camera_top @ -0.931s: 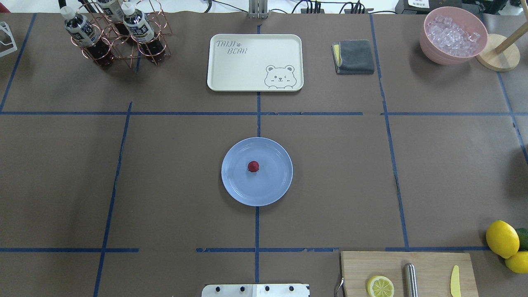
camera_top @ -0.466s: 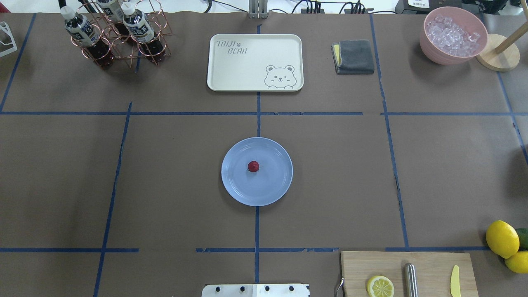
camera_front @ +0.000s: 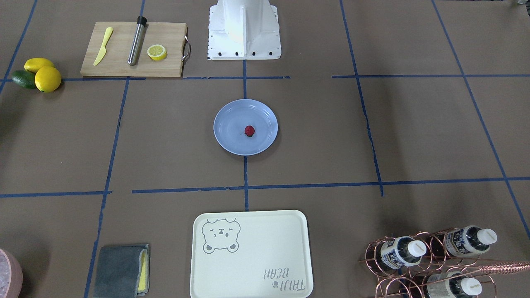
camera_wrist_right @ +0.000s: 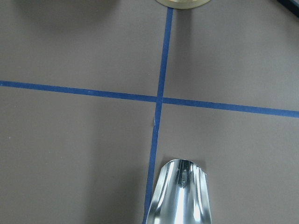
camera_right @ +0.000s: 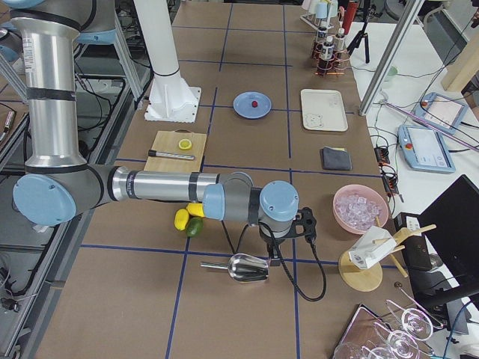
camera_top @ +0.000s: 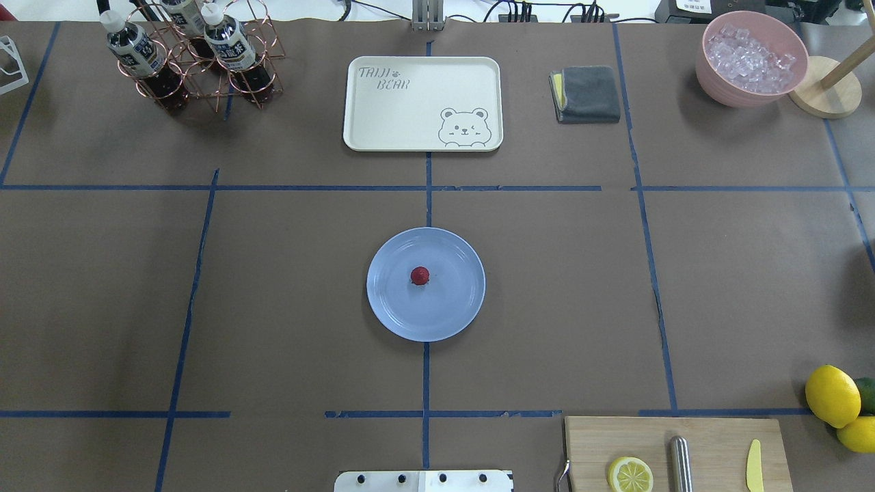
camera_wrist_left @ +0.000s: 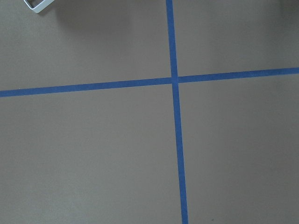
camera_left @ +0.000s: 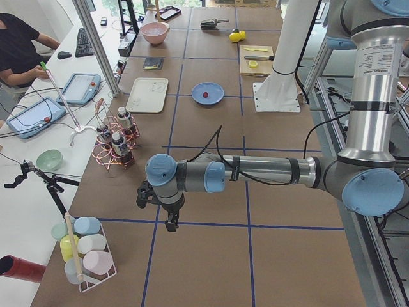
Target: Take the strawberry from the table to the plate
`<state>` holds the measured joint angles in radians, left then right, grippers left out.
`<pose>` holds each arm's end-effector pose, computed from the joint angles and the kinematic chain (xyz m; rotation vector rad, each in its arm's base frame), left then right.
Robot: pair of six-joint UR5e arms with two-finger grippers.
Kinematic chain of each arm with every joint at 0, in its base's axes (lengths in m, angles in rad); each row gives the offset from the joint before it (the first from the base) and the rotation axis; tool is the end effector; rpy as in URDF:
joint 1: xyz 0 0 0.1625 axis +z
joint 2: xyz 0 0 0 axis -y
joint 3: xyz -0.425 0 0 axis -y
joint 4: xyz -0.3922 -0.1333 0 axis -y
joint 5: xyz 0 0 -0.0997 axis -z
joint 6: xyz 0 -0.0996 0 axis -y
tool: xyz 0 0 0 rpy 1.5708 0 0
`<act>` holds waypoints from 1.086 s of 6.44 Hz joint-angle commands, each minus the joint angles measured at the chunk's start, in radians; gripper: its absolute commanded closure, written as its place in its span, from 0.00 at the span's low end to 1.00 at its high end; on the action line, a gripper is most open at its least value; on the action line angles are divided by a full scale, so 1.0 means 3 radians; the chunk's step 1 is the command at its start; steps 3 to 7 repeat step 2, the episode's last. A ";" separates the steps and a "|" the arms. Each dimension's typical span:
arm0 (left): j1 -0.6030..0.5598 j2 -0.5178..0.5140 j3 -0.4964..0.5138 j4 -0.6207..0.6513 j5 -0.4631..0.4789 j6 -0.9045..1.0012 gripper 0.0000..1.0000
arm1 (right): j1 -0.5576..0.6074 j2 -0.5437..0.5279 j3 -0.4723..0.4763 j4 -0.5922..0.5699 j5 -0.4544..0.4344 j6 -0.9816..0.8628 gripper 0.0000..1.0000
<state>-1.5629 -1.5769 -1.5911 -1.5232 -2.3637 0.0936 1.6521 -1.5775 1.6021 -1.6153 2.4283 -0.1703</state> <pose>-0.0585 -0.4933 0.6491 0.0139 0.7933 0.0877 0.0974 -0.4813 0.6450 0.0891 -0.8533 -0.0749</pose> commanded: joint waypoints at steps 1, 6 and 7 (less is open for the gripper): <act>-0.0001 0.0000 -0.0019 0.0000 0.0000 0.0000 0.00 | 0.0000 0.0002 -0.0002 0.0000 0.0000 0.0000 0.00; -0.0001 0.0000 -0.0019 0.0000 0.0000 0.0000 0.00 | 0.0000 -0.0003 0.0003 0.0000 0.0000 0.0000 0.00; -0.0001 0.0000 -0.0019 0.0000 0.0000 0.0000 0.00 | 0.0000 -0.0003 0.0003 0.0000 0.0000 0.0000 0.00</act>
